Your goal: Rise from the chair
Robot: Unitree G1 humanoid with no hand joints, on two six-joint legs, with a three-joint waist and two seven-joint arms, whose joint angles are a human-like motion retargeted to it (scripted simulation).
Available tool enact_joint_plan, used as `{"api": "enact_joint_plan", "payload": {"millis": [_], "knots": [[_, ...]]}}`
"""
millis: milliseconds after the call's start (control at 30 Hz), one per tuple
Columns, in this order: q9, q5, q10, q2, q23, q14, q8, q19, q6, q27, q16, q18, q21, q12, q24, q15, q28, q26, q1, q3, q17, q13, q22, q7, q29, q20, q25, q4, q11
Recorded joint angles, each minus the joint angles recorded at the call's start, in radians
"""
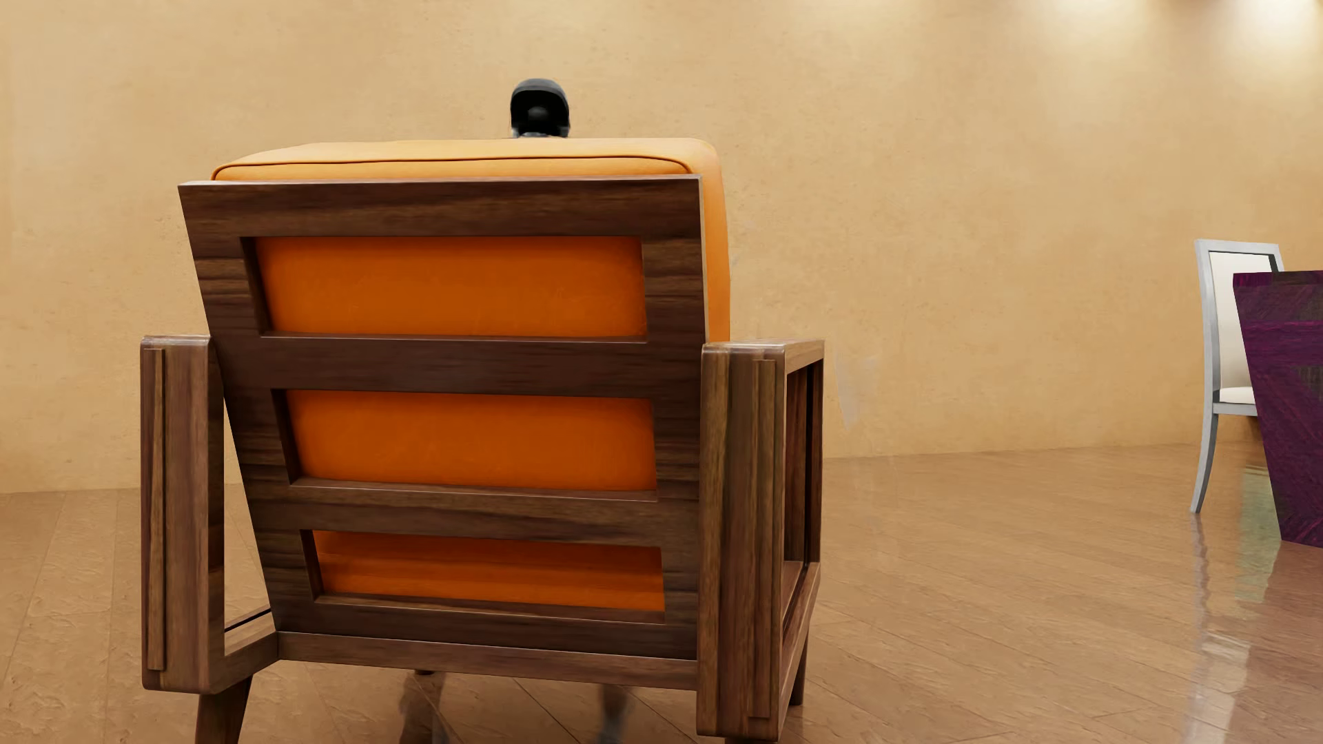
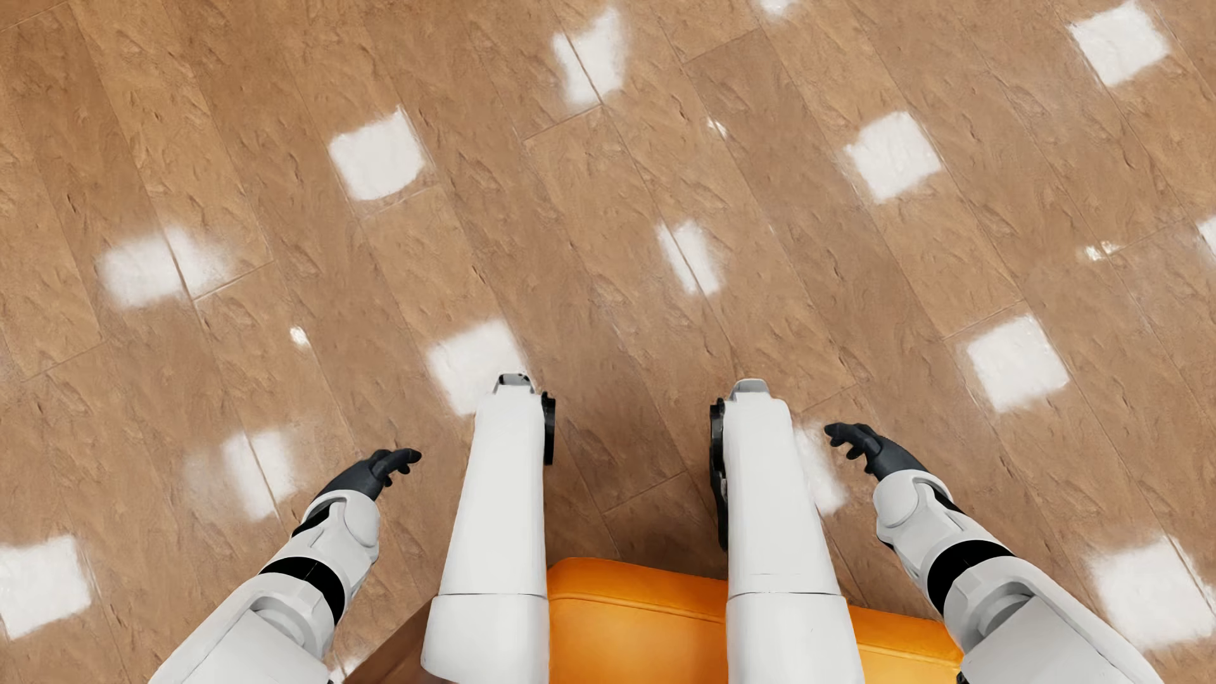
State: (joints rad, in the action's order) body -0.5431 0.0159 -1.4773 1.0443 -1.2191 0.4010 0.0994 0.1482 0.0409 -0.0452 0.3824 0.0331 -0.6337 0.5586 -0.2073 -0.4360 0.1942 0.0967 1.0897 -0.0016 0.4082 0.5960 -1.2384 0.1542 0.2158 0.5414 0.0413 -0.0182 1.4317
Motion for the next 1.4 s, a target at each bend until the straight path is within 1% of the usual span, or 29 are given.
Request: {"api": "enact_joint_plan", "payload": {"millis": [133, 200, 233, 267, 333, 367, 400, 467, 533, 600, 633, 667, 700, 733, 767, 800, 833, 900, 933, 967, 1033, 1100, 1167, 1233, 1267, 1300, 1333, 1367, 1400], "knots": [[0.124, 0.004, 0.350, -0.285, 0.014, -0.008, -0.034, 0.014, -0.001, -0.006, -0.003, 0.011, 0.060, -0.191, -0.043, 0.064, -0.044, 0.013, -0.300, -0.001, 0.028, -0.159, -0.011, -0.052, -0.023, -0.047, 0.028, 0.007, -0.361], [0.189, 0.009, 0.549, -0.438, 0.018, -0.034, -0.049, 0.047, -0.012, -0.004, 0.005, 0.013, 0.084, -0.292, -0.063, 0.164, -0.060, 0.001, -0.473, 0.005, 0.050, -0.252, 0.001, -0.064, -0.038, -0.057, 0.054, 0.024, -0.555], [0.217, 0.014, 0.649, -0.501, 0.020, -0.089, -0.054, 0.058, -0.017, -0.005, 0.009, 0.012, 0.093, -0.337, -0.067, 0.221, -0.075, -0.002, -0.560, 0.008, 0.061, -0.293, 0.005, -0.074, -0.051, -0.072, 0.062, 0.025, -0.629], [0.245, 0.023, 0.750, -0.538, 0.018, -0.150, -0.059, 0.085, -0.019, -0.005, 0.014, 0.008, 0.101, -0.376, -0.066, 0.262, -0.088, -0.004, -0.638, 0.005, 0.070, -0.323, 0.006, -0.090, -0.071, -0.097, 0.074, 0.019, -0.659], [0.290, 0.050, 0.916, -0.554, 0.007, -0.194, -0.072, 0.190, -0.018, -0.010, 0.022, -0.014, 0.119, -0.434, -0.054, 0.332, -0.078, -0.003, -0.782, -0.010, 0.077, -0.353, -0.008, -0.132, -0.090, -0.151, 0.082, -0.001, -0.637], [0.307, 0.063, 0.986, -0.555, 0.004, -0.204, -0.082, 0.214, -0.016, -0.012, 0.027, -0.024, 0.131, -0.455, -0.048, 0.357, -0.069, 0.001, -0.850, -0.018, 0.078, -0.363, -0.020, -0.159, -0.087, -0.169, 0.082, -0.014, -0.624], [0.317, 0.074, 1.043, -0.568, 0.003, -0.206, -0.093, 0.214, -0.011, -0.012, 0.031, -0.032, 0.138, -0.474, -0.046, 0.362, -0.067, 0.004, -0.916, -0.028, 0.079, -0.370, -0.032, -0.183, -0.087, -0.180, 0.080, -0.025, -0.648], [0.343, 0.097, 1.119, -0.596, -0.003, -0.198, -0.107, 0.176, -0.004, -0.013, 0.035, -0.045, 0.156, -0.480, -0.053, 0.343, -0.081, 0.007, -1.017, -0.036, 0.081, -0.380, -0.067, -0.216, -0.088, -0.193, 0.073, -0.044, -0.783], [0.371, 0.117, 1.179, -0.619, -0.012, -0.181, -0.112, 0.150, -0.005, -0.020, 0.038, -0.054, 0.158, -0.477, -0.048, 0.364, -0.081, 0.009, -1.106, -0.036, 0.086, -0.390, -0.072, -0.248, -0.090, -0.217, 0.064, -0.054, -0.961], [0.393, 0.127, 1.200, -0.639, -0.025, -0.160, -0.122, 0.112, 0.007, -0.021, 0.032, -0.062, 0.153, -0.464, -0.039, 0.374, -0.071, -0.007, -1.179, -0.031, 0.099, -0.394, -0.063, -0.267, -0.104, -0.231, 0.077, -0.072, -1.093], [0.401, 0.126, 1.207, -0.655, -0.030, -0.160, -0.133, 0.101, 0.013, -0.022, 0.031, -0.077, 0.154, -0.461, -0.034, 0.378, -0.061, -0.014, -1.218, -0.033, 0.101, -0.395, -0.053, -0.276, -0.110, -0.239, 0.083, -0.089, -1.108], [0.405, 0.119, 1.205, -0.664, -0.030, -0.172, -0.147, 0.120, 0.014, -0.022, 0.036, -0.099, 0.158, -0.459, -0.025, 0.398, -0.049, -0.022, -1.250, -0.036, 0.095, -0.397, -0.039, -0.284, -0.114, -0.244, 0.087, -0.108, -1.068], [0.406, 0.101, 1.178, -0.671, -0.032, -0.195, -0.159, 0.118, 0.017, -0.019, 0.040, -0.133, 0.162, -0.461, -0.012, 0.420, -0.031, -0.034, -1.270, -0.038, 0.085, -0.397, -0.027, -0.295, -0.120, -0.252, 0.095, -0.139, -1.044], [0.410, 0.074, 1.113, -0.691, -0.033, -0.241, -0.160, 0.091, 0.020, -0.018, 0.045, -0.174, 0.151, -0.472, -0.009, 0.449, -0.021, -0.039, -1.269, -0.040, 0.073, -0.401, -0.017, -0.294, -0.114, -0.259, 0.097, -0.172, -1.032], [0.415, 0.051, 1.000, -0.730, -0.029, -0.311, -0.158, 0.047, 0.019, -0.021, 0.047, -0.213, 0.139, -0.481, -0.010, 0.425, -0.019, -0.038, -1.235, -0.037, 0.068, -0.411, -0.009, -0.277, -0.112, -0.264, 0.105, -0.198, -1.041], [0.413, 0.032, 0.852, -0.782, -0.023, -0.401, -0.164, 0.006, 0.026, -0.023, 0.041, -0.232, 0.126, -0.482, -0.010, 0.419, -0.019, -0.035, -1.172, -0.024, 0.073, -0.413, -0.005, -0.254, -0.111, -0.284, 0.114, -0.216, -1.077], [0.402, 0.013, 0.703, -0.840, -0.014, -0.462, -0.175, -0.030, 0.034, -0.024, 0.029, -0.224, 0.109, -0.482, -0.006, 0.427, -0.008, -0.033, -1.097, -0.005, 0.086, -0.410, -0.002, -0.227, -0.107, -0.305, 0.127, -0.221, -1.126], [0.374, -0.002, 0.491, -0.918, -0.008, -0.391, -0.188, -0.039, 0.032, -0.024, 0.001, -0.195, 0.060, -0.498, -0.004, 0.409, 0.007, -0.032, -0.941, 0.040, 0.106, -0.388, -0.001, -0.172, -0.087, -0.349, 0.123, -0.180, -1.164], [0.367, -0.008, 0.472, -0.951, -0.013, -0.350, -0.187, -0.048, 0.029, -0.026, -0.011, -0.176, 0.044, -0.512, -0.019, 0.394, -0.008, -0.025, -0.874, 0.060, 0.112, -0.374, -0.003, -0.150, -0.078, -0.365, 0.120, -0.144, -1.180], [0.363, -0.012, 0.500, -0.985, -0.012, -0.319, -0.188, -0.051, 0.028, -0.024, -0.022, -0.156, 0.044, -0.521, -0.033, 0.373, -0.029, -0.018, -0.807, 0.079, 0.121, -0.364, -0.012, -0.132, -0.073, -0.374, 0.110, -0.106, -1.197], [0.360, -0.014, 0.700, -1.059, -0.006, -0.304, -0.192, -0.044, 0.027, -0.012, -0.041, -0.123, 0.049, -0.531, -0.043, 0.328, -0.059, -0.010, -0.708, 0.107, 0.142, -0.352, -0.030, -0.110, -0.072, -0.387, 0.085, -0.026, -1.240], [0.363, -0.022, 1.021, -1.132, -0.012, -0.376, -0.199, -0.045, 0.029, 0.001, -0.056, -0.108, 0.034, -0.543, -0.020, 0.291, -0.043, -0.016, -0.685, 0.124, 0.157, -0.351, -0.053, -0.115, -0.060, -0.393, 0.073, 0.044, -1.270], [0.380, -0.040, 1.244, -1.197, -0.023, -0.476, -0.215, -0.051, 0.033, 0.003, -0.049, -0.116, 0.021, -0.572, -0.010, 0.278, -0.047, -0.009, -0.716, 0.132, 0.152, -0.355, -0.062, -0.140, -0.069, -0.404, 0.076, 0.062, -1.265], [0.402, -0.056, 1.207, -1.239, -0.023, -0.466, -0.221, -0.043, 0.027, -0.003, -0.023, -0.126, 0.044, -0.610, -0.013, 0.272, -0.058, 0.004, -0.766, 0.126, 0.127, -0.368, -0.074, -0.172, -0.082, -0.420, 0.094, 0.040, -1.171], [0.411, -0.041, 1.211, -1.230, -0.019, -0.484, -0.226, -0.003, 0.013, -0.004, -0.012, -0.112, 0.061, -0.620, -0.003, 0.286, -0.051, 0.009, -0.801, 0.114, 0.113, -0.379, -0.083, -0.172, -0.070, -0.419, 0.089, 0.039, -1.058], [0.409, -0.004, 1.191, -1.192, -0.018, -0.481, -0.231, 0.095, 0.002, -0.007, -0.008, -0.095, 0.079, -0.614, 0.007, 0.342, -0.056, 0.011, -0.838, 0.099, 0.105, -0.393, -0.101, -0.158, -0.066, -0.405, 0.072, 0.048, -0.891], [0.405, 0.041, 1.176, -1.130, -0.015, -0.459, -0.238, 0.221, -0.005, -0.016, -0.006, -0.069, 0.086, -0.609, 0.019, 0.453, -0.054, 0.019, -0.878, 0.085, 0.100, -0.407, -0.099, -0.153, -0.073, -0.393, 0.052, 0.052, -0.701], [0.394, 0.082, 1.169, -1.058, -0.012, -0.424, -0.239, 0.267, -0.014, -0.022, -0.001, -0.040, 0.080, -0.602, 0.034, 0.514, -0.044, 0.019, -0.924, 0.071, 0.096, -0.409, -0.081, -0.162, -0.086, -0.389, 0.037, 0.051, -0.519], [0.378, 0.103, 1.169, -1.001, -0.020, -0.399, -0.231, 0.236, -0.016, -0.025, 0.000, -0.032, 0.066, -0.587, 0.038, 0.464, -0.035, 0.011, -0.971, 0.056, 0.091, -0.407, -0.066, -0.173, -0.080, -0.392, 0.031, 0.048, -0.404]]}}
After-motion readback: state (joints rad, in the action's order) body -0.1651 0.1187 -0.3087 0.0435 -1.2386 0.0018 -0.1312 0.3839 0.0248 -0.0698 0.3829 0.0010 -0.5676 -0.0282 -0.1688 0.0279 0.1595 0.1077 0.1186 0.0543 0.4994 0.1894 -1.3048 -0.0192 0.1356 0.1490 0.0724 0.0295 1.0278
